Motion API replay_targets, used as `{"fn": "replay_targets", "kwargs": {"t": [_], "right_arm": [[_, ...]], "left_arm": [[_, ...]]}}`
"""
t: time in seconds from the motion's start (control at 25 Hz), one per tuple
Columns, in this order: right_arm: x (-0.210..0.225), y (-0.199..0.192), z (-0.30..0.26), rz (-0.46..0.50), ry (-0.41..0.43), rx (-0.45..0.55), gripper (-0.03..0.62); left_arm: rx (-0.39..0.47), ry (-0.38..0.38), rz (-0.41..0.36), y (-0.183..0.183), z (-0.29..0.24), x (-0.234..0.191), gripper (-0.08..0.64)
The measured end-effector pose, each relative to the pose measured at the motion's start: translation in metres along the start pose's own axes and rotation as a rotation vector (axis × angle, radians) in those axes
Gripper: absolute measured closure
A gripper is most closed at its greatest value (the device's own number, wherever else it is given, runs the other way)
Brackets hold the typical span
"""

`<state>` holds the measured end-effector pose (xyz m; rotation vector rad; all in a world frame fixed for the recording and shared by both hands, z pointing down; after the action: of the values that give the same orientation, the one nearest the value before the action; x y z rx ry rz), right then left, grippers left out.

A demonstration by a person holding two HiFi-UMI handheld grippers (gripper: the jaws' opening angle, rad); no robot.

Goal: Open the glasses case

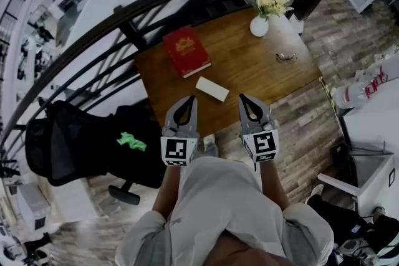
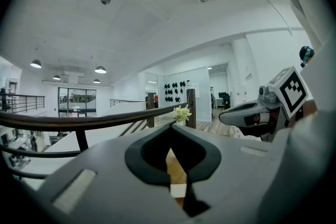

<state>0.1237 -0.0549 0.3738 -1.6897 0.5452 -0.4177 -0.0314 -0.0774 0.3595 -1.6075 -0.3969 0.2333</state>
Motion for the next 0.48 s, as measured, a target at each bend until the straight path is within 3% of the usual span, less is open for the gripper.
{"fn": "replay_targets", "kwargs": {"t": [0.48], "right_arm": [[0.011, 0.003, -0.059, 0.020, -0.043, -0.041, 0.589]], "left_arm": [[-0.004, -0.066, 0.031, -0.017, -0.054, -0.037, 0.540]]}}
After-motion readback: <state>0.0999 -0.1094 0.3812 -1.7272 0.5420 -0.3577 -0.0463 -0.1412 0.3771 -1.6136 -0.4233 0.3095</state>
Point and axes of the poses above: the fingertips, and each gripper's own axes: z backward along the fingers, x to its right, y out of its top, the point moved 2 cm from there along z, backward along the fingers, and after that the axes turned 13 degrees about y, right-handed, at the moved point
